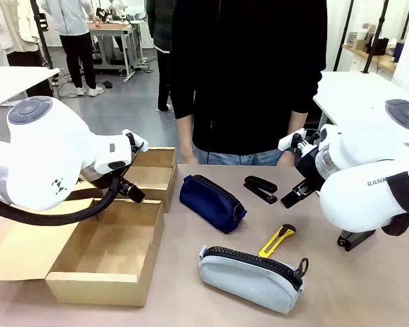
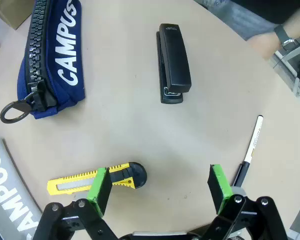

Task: Place items inside the box.
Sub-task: Pick up a Pencil pouch or Stapler and place it inside the Mailer Box closest to the robot.

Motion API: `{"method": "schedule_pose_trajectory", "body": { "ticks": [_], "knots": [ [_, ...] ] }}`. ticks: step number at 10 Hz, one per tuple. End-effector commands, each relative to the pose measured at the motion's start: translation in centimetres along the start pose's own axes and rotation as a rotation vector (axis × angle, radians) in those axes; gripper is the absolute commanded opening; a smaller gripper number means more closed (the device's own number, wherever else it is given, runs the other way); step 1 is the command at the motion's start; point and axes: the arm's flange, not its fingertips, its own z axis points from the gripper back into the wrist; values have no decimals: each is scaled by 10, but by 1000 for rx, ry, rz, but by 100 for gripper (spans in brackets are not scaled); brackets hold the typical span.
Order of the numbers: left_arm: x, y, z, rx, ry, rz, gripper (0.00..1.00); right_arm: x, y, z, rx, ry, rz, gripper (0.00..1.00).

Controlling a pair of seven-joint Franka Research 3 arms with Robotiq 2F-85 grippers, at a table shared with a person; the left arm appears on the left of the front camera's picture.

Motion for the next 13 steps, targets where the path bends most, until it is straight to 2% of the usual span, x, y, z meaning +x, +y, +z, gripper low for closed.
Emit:
{"method": "schedule_pose_trajectory", "body": {
  "ticks": [1,13],
  "knots": [
    [0,0,0,0,0,0,100,0,0,0,0,0,0,100],
    [0,0,0,0,0,0,100,0,0,0,0,0,0,100]
  ]
}}
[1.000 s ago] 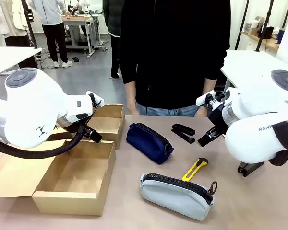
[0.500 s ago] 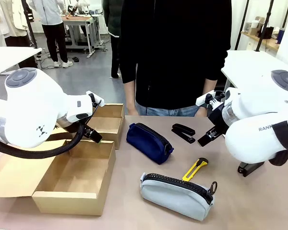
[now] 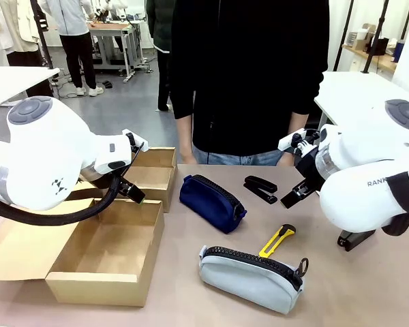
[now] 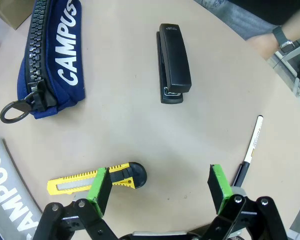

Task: Place items inside the box.
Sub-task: Pick up a Pencil pouch or Stapler and place it inside the Mailer Box closest to the robot.

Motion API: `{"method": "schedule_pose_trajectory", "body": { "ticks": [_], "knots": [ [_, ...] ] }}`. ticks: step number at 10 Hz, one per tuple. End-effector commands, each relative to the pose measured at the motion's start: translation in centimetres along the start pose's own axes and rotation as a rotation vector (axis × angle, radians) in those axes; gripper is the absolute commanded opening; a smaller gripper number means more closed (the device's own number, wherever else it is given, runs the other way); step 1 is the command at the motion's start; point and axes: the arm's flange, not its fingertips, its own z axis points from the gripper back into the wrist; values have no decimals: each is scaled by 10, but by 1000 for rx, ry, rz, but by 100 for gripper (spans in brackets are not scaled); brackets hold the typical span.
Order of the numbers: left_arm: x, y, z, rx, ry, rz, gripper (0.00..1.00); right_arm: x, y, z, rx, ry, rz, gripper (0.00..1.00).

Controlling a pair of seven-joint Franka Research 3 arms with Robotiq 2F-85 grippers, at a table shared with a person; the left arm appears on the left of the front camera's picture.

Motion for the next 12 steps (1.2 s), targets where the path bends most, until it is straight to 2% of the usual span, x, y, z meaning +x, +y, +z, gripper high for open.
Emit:
{"method": "schedule_pose_trajectory", "body": {
  "ticks": [1,3,4,5,7,8,9,10,11,12],
  "knots": [
    [0,0,0,0,0,0,100,0,0,0,0,0,-1,100],
    [0,0,0,0,0,0,100,0,0,0,0,0,0,100],
    [4,1,15,-106,19,73,100,2,-2,13,14,2,-26,100],
    [10,3,43,-190,39,120,100,8,-7,43,34,24,-93,100],
    [18,13,112,-228,25,339,100,3,-36,124,128,-16,-301,100],
    [12,24,146,-297,-42,370,100,-12,-56,165,267,-59,-401,100],
    [-3,43,168,-392,-97,410,100,-38,-82,195,469,-147,-499,100],
    [-29,74,182,-530,-149,484,100,-80,-121,213,613,-259,-677,100],
    [-62,109,187,-685,-227,570,100,-127,-155,221,725,-396,-830,100],
    [-98,142,184,-706,-304,734,100,-180,-187,219,789,-543,-1005,100]
  ]
}}
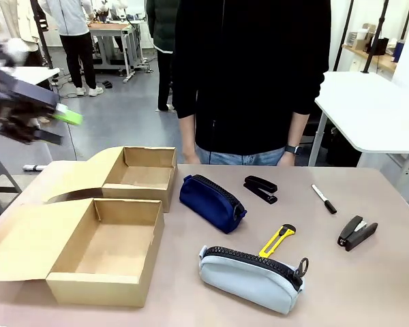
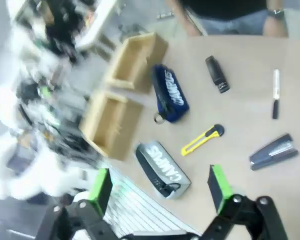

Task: Place items inside the box.
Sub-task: Pick up a Pencil pouch or Stapler and place it inside the Mailer Box closest to the robot.

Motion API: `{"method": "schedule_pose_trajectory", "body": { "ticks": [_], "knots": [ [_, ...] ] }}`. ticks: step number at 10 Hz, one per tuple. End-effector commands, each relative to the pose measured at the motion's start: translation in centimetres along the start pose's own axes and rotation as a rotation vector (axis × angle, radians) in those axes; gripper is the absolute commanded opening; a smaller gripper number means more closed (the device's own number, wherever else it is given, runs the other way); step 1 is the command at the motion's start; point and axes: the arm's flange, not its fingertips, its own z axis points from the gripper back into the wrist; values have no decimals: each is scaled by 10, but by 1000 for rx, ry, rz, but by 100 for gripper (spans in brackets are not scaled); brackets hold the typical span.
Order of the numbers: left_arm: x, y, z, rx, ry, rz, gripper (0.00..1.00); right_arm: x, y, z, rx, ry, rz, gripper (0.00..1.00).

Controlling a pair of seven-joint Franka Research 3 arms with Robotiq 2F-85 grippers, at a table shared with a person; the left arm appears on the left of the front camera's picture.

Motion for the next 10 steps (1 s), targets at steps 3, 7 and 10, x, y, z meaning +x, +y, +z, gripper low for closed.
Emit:
{"method": "schedule_pose_trajectory", "body": {
  "ticks": [3,7,10],
  "knots": [
    [-84,174,80,-235,-510,521,100,-90,-135,74,246,-573,-511,100],
    [-84,228,132,-175,-527,656,100,-91,-180,137,203,-561,-601,100],
    [-84,228,132,-175,-527,656,100,-91,-180,137,203,-561,-601,100]
  ]
}}
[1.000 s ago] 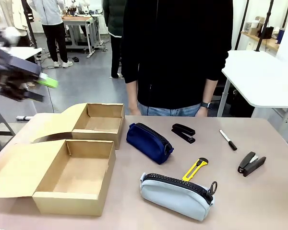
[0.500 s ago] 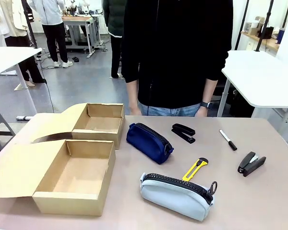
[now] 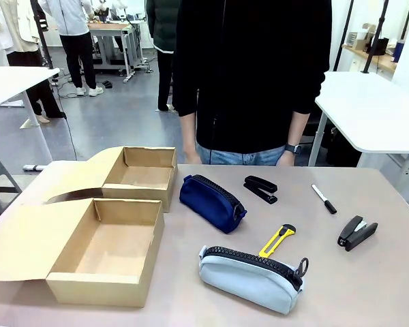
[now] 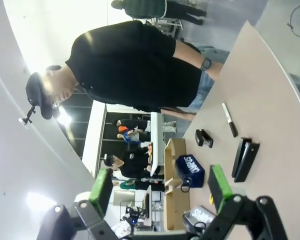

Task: Place items inside the box.
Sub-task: Pick up a Pencil pouch or Stapler and place it inside the Mailer Box closest to the robot.

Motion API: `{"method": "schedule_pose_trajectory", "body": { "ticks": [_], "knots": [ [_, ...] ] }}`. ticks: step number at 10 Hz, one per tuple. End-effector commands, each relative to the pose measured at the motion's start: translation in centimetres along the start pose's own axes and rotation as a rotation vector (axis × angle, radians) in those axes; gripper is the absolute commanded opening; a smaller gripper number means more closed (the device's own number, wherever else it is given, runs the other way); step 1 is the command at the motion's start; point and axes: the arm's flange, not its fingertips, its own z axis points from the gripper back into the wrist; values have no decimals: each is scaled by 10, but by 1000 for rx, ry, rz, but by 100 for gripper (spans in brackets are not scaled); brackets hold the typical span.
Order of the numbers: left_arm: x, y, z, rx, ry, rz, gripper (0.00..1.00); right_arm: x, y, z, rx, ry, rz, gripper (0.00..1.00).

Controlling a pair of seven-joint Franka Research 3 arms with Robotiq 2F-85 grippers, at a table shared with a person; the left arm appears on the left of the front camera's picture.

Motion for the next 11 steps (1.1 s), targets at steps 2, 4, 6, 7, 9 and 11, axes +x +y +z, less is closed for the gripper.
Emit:
{"method": "schedule_pose_trajectory", "body": {
  "ticks": [2,4,6,7,9,11],
  "knots": [
    [-1,-2,5,-4,9,-12,100,0,5,4,9,-15,37,100],
    [-1,-2,5,-4,9,-12,100,-19,17,-29,-95,49,105,100],
    [-1,-2,5,-4,9,-12,100,-68,54,-100,-46,256,328,100],
    [-1,-2,5,-4,9,-12,100,-91,62,-136,-99,358,406,100],
    [-1,-2,5,-4,9,-12,100,-112,57,-168,-210,504,441,100],
    [-1,-2,5,-4,9,-12,100,-76,55,-105,-125,365,395,100]
  ]
}}
